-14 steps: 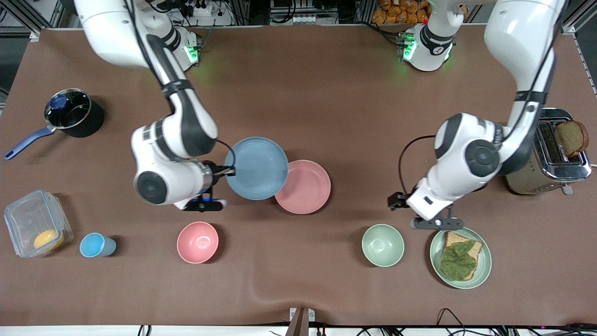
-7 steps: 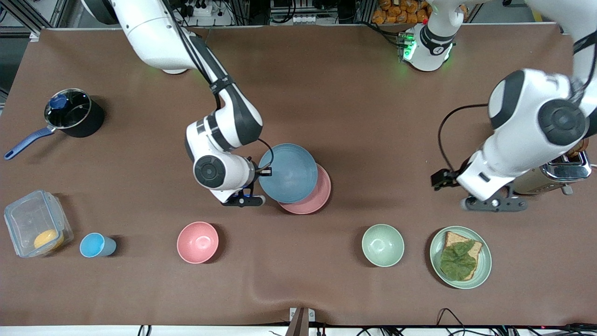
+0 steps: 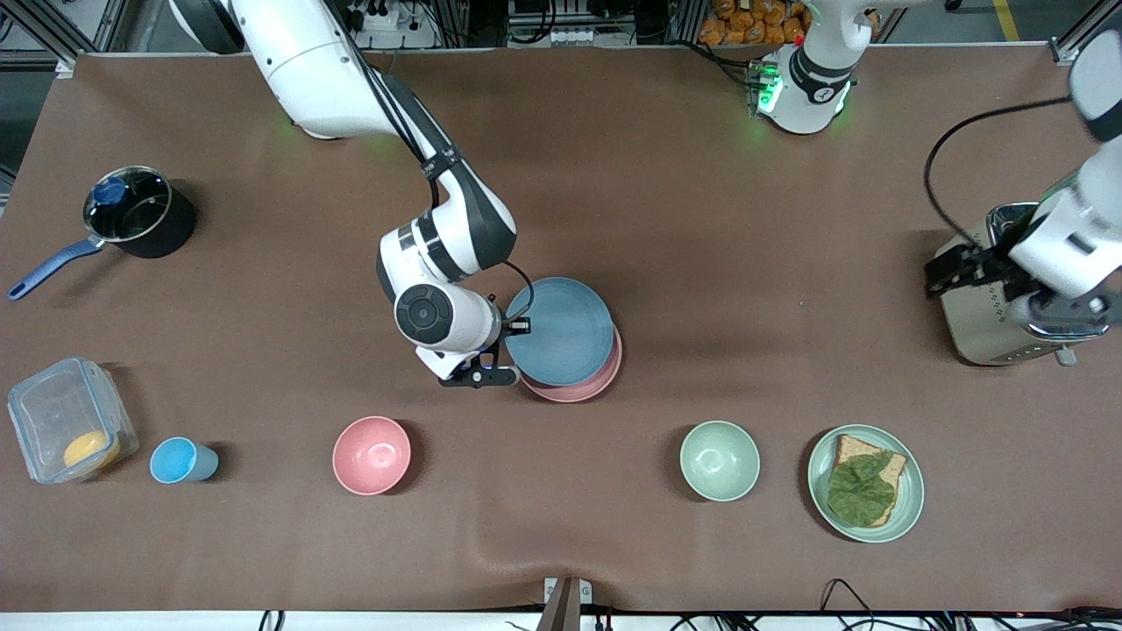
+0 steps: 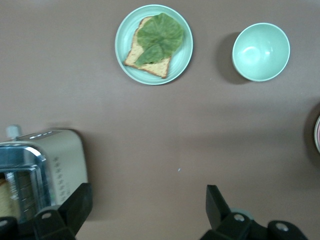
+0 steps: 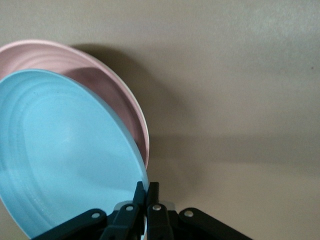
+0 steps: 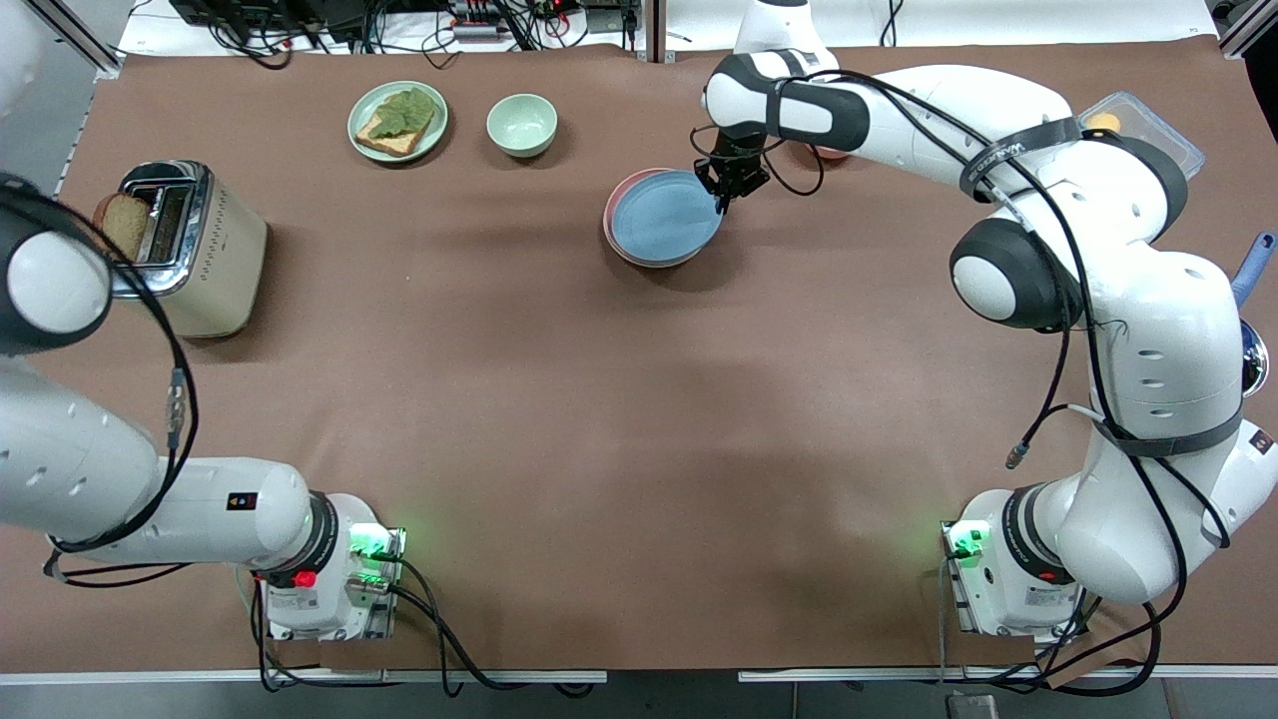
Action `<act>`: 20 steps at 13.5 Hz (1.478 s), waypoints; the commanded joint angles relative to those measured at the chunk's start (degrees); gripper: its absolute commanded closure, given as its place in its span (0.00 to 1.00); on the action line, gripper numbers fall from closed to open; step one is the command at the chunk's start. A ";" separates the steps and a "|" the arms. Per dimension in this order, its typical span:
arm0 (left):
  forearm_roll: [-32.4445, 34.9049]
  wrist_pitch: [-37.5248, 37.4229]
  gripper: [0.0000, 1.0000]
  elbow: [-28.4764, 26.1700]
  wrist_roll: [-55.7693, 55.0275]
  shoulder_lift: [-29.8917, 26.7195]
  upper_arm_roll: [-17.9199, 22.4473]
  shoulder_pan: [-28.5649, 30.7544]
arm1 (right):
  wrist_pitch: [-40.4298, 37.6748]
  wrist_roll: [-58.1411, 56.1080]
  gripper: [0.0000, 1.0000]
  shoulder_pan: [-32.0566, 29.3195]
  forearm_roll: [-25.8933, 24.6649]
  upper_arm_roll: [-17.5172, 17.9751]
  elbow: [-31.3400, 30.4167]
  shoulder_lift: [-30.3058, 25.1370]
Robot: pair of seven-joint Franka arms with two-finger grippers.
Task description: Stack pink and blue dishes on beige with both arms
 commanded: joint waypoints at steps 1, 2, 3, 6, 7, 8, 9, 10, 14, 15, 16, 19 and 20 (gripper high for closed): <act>-1.86 0.18 0.00 -5.65 1.89 -5.10 4.45 -3.09 | 0.91 0.87 1.00 0.08 0.56 -0.33 1.12 0.93; -4.13 0.18 0.00 -5.74 1.89 -5.27 4.36 -1.25 | 0.91 0.87 0.91 -0.01 0.65 -0.33 1.12 1.02; -5.46 0.18 0.00 -5.48 1.71 -5.89 4.36 -0.89 | 1.35 0.87 0.78 -0.09 0.65 -0.33 1.12 1.02; -4.68 -1.48 0.00 -4.26 1.63 -4.76 4.18 -0.80 | 2.66 0.87 0.00 0.43 0.56 -0.34 1.82 1.02; -3.81 -1.93 0.00 -3.03 1.54 -3.97 4.18 -1.06 | 2.76 0.87 0.00 0.43 0.56 -0.33 2.00 0.93; -1.80 -2.45 0.00 -2.24 1.28 -3.70 4.01 -1.41 | 2.59 0.78 0.00 0.43 0.56 -0.33 2.35 0.76; -1.34 -2.89 0.00 -1.79 1.19 -3.69 4.01 -1.76 | 2.06 0.69 0.00 0.08 0.65 -0.33 2.78 0.50; -1.34 -3.16 0.00 -1.79 1.01 -3.69 4.01 -1.94 | 1.62 0.52 0.00 -0.53 0.65 -0.33 3.14 0.23; -1.51 -3.16 0.00 -1.70 0.92 -3.61 3.83 -2.03 | -7.50 -0.01 0.00 -5.53 0.56 -0.42 7.78 -0.56; -1.69 -3.16 0.00 -1.79 1.01 -3.52 3.66 -1.77 | -10.13 -1.40 0.00 -6.94 0.30 -0.60 8.58 -0.82; -1.69 -3.16 0.00 -1.79 1.10 -3.43 3.66 -1.68 | -12.16 -1.85 0.00 -8.08 -0.22 -1.03 8.59 -1.52; -1.86 -3.16 0.00 -1.70 0.92 -3.43 3.66 -1.85 | -14.54 -4.04 0.00 -10.02 -4.34 -5.15 8.15 -5.56; -1.87 -3.16 0.00 -1.70 0.92 -3.43 3.57 -1.94 | -17.60 -5.71 0.00 -10.55 -6.10 -6.47 8.15 -6.53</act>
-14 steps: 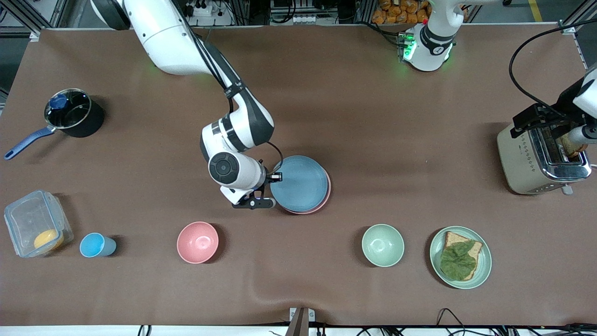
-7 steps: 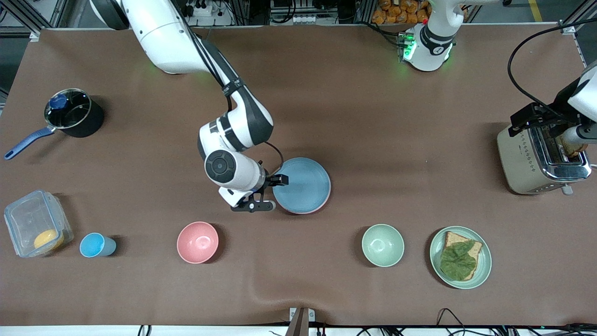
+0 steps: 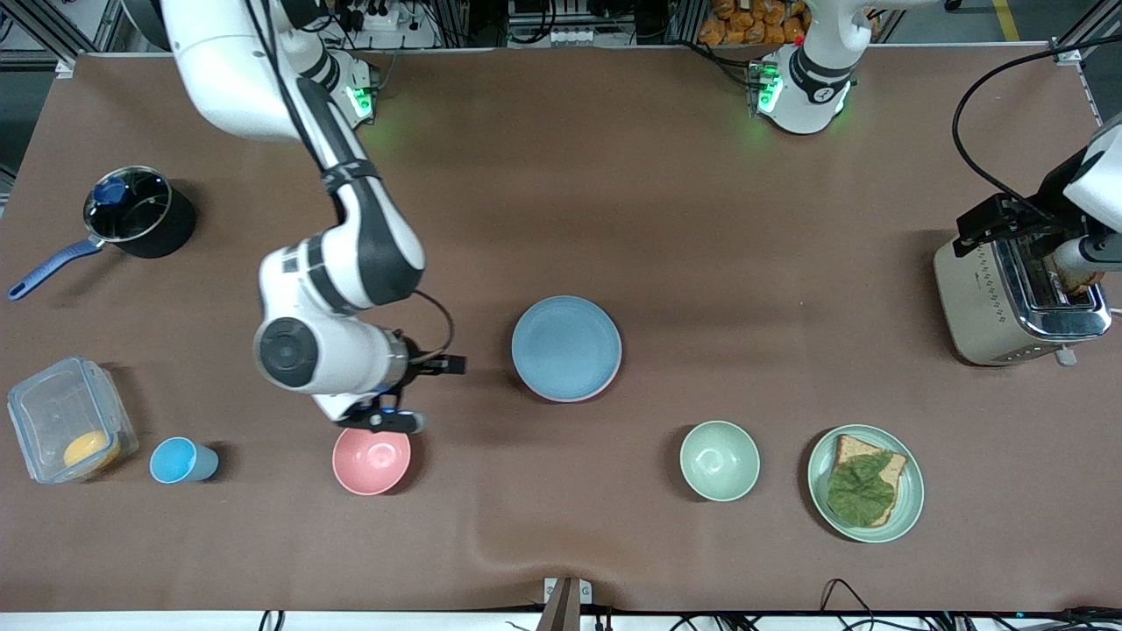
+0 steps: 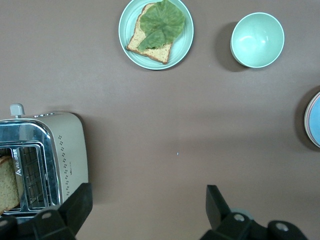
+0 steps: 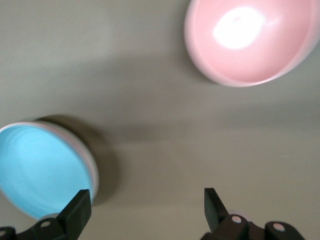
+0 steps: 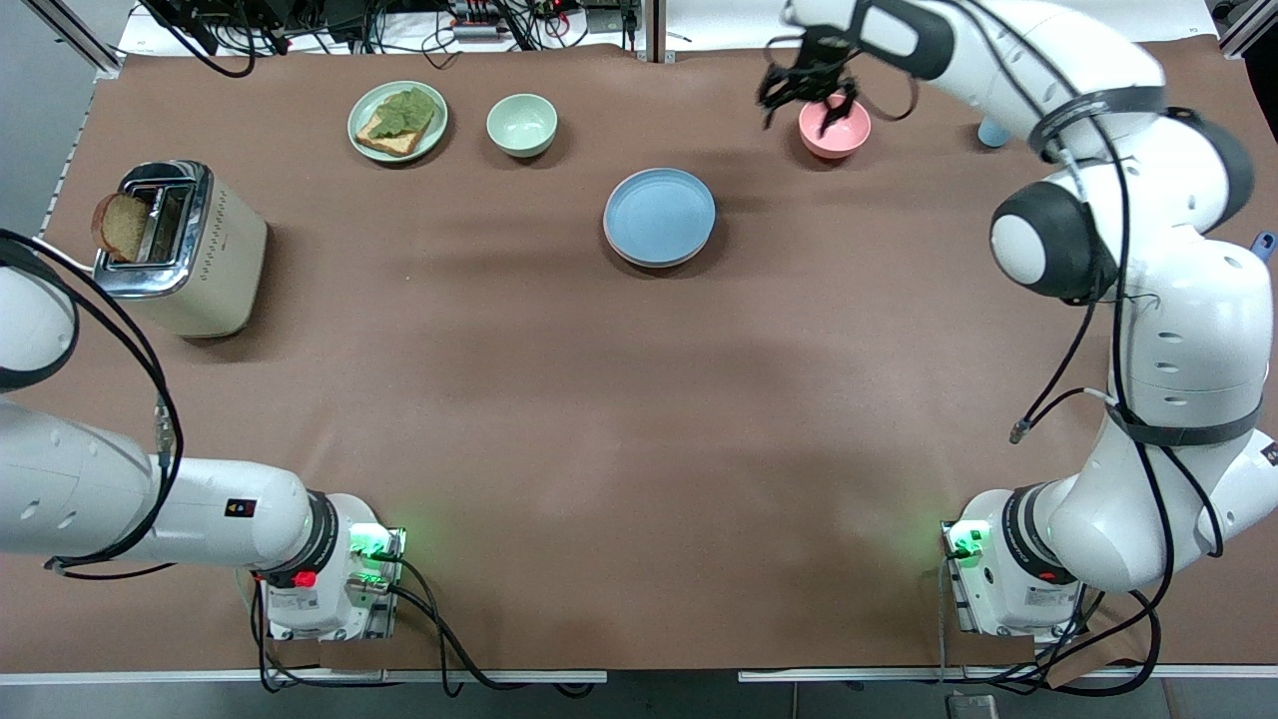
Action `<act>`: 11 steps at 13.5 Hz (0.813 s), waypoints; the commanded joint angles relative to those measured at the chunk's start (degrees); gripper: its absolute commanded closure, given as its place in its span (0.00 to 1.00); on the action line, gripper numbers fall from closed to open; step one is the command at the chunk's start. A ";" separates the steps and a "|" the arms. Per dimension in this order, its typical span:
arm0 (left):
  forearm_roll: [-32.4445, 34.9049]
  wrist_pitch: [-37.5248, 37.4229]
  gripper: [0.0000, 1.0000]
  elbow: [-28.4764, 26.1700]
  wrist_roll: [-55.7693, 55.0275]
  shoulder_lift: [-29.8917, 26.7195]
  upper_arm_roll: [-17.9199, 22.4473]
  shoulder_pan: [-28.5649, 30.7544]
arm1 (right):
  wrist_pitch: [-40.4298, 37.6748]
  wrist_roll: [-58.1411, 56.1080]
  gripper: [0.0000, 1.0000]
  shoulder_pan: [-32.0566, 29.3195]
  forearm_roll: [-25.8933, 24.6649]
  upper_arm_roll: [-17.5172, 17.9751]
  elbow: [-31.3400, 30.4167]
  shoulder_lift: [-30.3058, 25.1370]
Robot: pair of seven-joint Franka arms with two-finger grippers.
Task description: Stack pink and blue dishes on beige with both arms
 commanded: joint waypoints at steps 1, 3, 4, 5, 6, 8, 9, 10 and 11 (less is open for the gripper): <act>0.62 -1.38 0.00 1.57 0.34 0.62 -0.25 -0.05 | -5.12 -3.05 0.00 -1.25 -4.40 -2.93 -1.04 -4.04; 0.54 -1.38 0.00 1.57 0.34 0.62 -0.26 -0.05 | -6.53 -6.38 0.00 -2.57 -5.56 -4.69 -1.21 -5.97; 0.62 -1.38 0.00 1.57 0.25 0.62 -0.26 -0.14 | -8.11 -7.87 0.00 -4.05 -5.65 -5.05 -1.38 -7.20; 0.54 -1.38 0.00 1.57 0.34 0.62 -0.26 -0.14 | -8.47 -7.98 0.00 -5.72 -5.65 -4.96 -2.69 -9.38; 0.53 -1.38 0.00 1.57 0.34 0.62 -0.26 -0.05 | -8.21 -8.15 0.00 -8.17 -5.65 -4.79 -5.75 -12.97; 0.53 -1.38 0.00 1.57 0.25 0.62 -0.26 -0.14 | -7.77 -11.56 0.00 -11.17 -7.13 -4.70 -10.16 -18.78; 0.62 -1.38 0.00 1.57 0.25 0.62 -0.26 -0.14 | -7.77 -13.93 0.00 -12.84 -8.45 -4.70 -11.13 -20.55; 0.54 -1.46 0.00 1.48 0.25 0.62 -0.26 -0.14 | -7.68 -16.13 0.00 -14.42 -9.07 -4.70 -12.80 -23.09; 0.53 -1.46 0.00 1.57 0.34 0.62 -0.26 -0.05 | -7.60 -17.72 0.00 -15.74 -9.42 -4.61 -14.55 -25.64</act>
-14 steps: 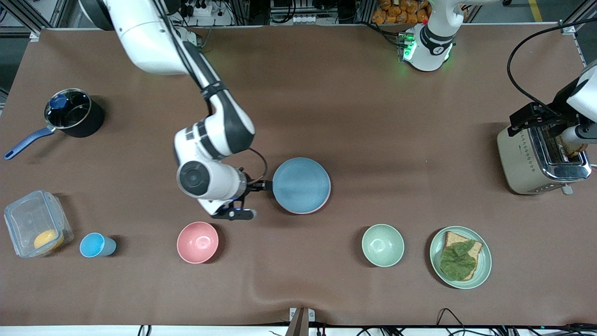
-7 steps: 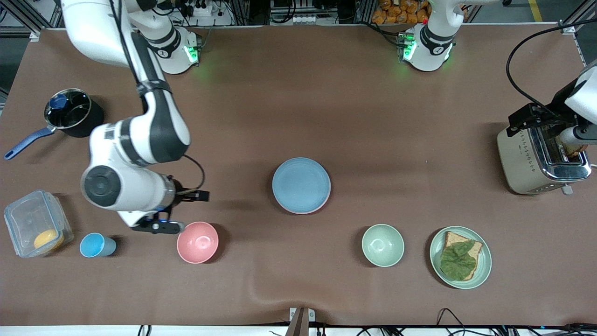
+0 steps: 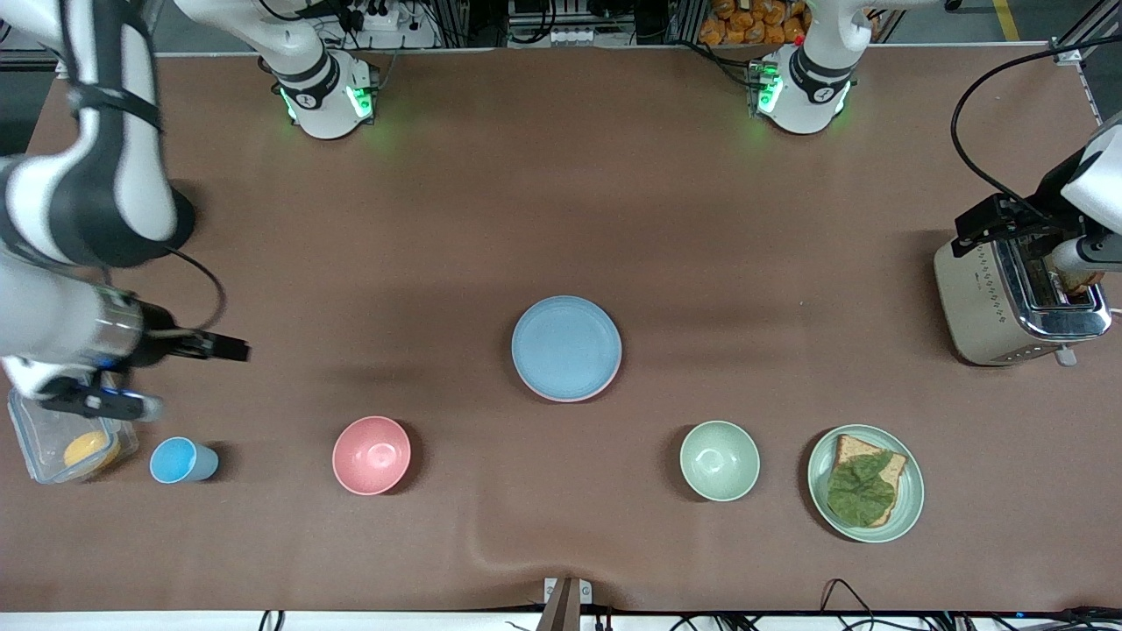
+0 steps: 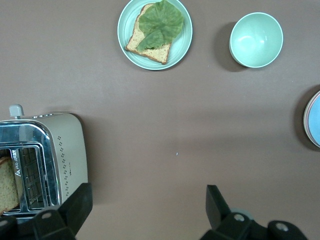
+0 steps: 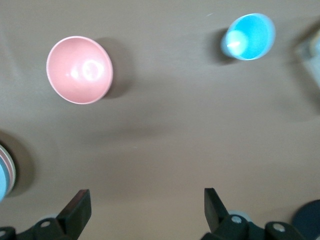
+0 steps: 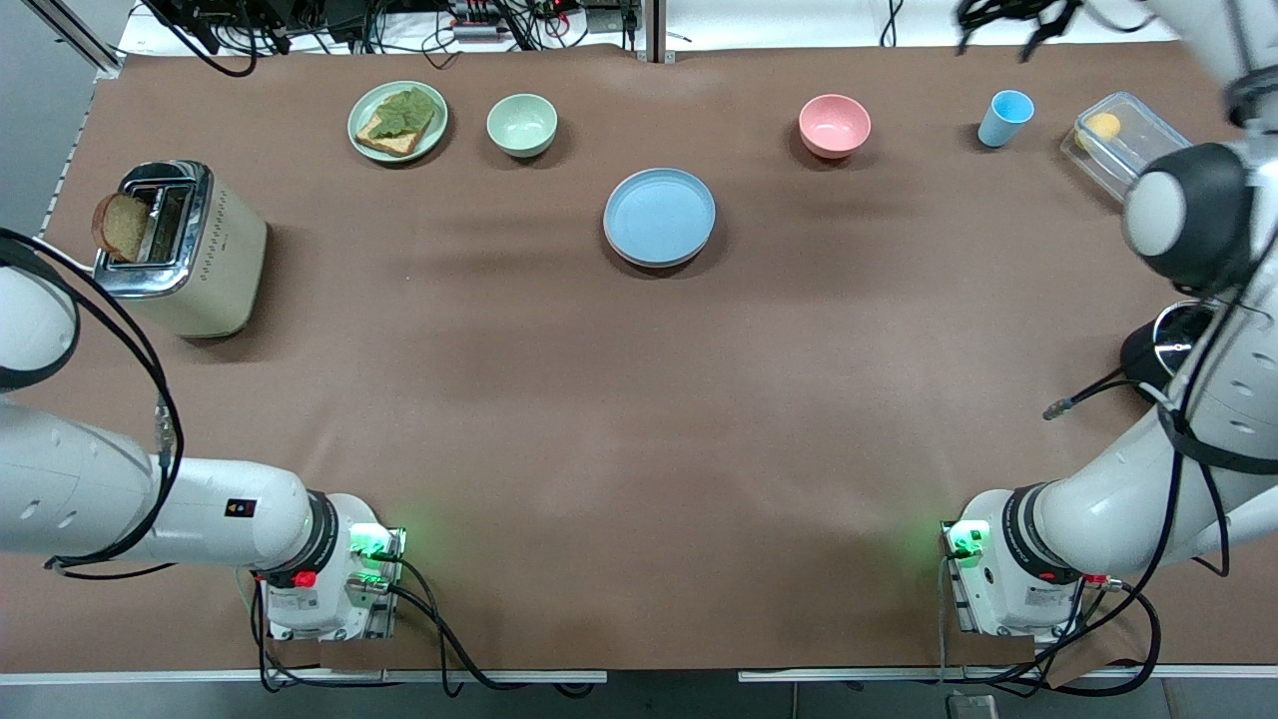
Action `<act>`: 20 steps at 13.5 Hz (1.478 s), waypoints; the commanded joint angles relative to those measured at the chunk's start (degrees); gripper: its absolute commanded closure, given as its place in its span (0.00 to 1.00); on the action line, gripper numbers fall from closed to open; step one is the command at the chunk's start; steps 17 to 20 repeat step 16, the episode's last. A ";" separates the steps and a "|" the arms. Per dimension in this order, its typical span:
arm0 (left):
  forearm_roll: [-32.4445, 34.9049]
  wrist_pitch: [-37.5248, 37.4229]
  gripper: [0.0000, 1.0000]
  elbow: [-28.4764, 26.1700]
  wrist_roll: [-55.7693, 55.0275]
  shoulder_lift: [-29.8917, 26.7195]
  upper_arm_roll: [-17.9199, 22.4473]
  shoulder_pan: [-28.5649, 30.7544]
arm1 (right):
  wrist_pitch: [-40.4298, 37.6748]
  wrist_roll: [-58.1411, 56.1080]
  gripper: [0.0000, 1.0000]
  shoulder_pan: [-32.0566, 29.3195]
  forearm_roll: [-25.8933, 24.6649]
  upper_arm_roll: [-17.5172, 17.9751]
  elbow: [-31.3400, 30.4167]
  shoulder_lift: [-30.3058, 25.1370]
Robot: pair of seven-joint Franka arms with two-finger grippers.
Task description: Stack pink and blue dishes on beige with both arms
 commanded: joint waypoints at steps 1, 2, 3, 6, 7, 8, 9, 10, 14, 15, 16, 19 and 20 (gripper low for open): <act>0.54 -1.35 0.00 1.37 0.25 0.49 -0.07 -0.05 | 1.10 -4.25 0.00 -2.75 -3.42 1.49 -8.65 -9.79; 0.54 -1.35 0.00 1.37 0.25 0.49 -0.07 -0.05 | 1.53 -5.39 0.00 -3.80 -4.48 1.49 -10.67 -12.43; 0.54 -1.35 0.00 1.37 0.25 0.49 0.02 -0.05 | 1.89 -6.97 0.00 -4.50 -5.01 1.84 -11.73 -14.37; 0.62 -1.35 0.00 1.29 0.25 0.49 -0.07 -0.13 | 1.01 -12.42 0.00 -6.44 -6.67 3.15 -14.29 -17.37; 0.62 -1.26 0.00 1.37 0.25 0.49 -0.07 -0.05 | 1.01 -13.22 0.00 -6.88 -7.73 4.12 -14.29 -17.47; 0.54 -1.35 0.00 1.29 0.25 0.49 -0.07 -0.05 | 0.92 -13.92 0.00 -7.75 -8.26 5.52 -14.03 -17.55; 0.54 -1.35 0.00 1.37 0.25 0.49 -0.07 -0.05 | 0.49 -13.67 0.00 -8.46 -9.14 7.01 -13.94 -17.55; 0.62 -1.35 0.00 1.37 0.17 0.49 -0.07 -0.13 | 0.14 -13.58 0.00 -9.16 -9.32 7.55 -13.77 -17.55; 0.63 -1.26 0.00 1.46 0.25 0.49 0.02 -0.13 | -0.57 -11.92 0.00 -9.34 -9.41 7.99 -13.07 -17.38; 0.36 -1.26 0.00 1.46 0.25 0.58 0.02 -0.13 | -0.66 -11.39 0.00 -9.26 -9.41 7.99 -13.06 -17.38; 0.27 -1.26 0.00 1.46 0.17 0.58 0.02 -0.22 | -0.75 -11.12 0.00 -9.34 -9.32 7.99 -13.06 -17.38; 0.27 -1.26 0.00 1.46 0.17 0.58 0.02 -0.22 | -0.75 -11.12 0.00 -9.34 -9.32 7.99 -13.06 -17.38; 0.27 -1.26 0.00 1.46 0.17 0.58 0.02 -0.22 | -0.75 -11.12 0.00 -9.34 -9.32 7.99 -13.06 -17.38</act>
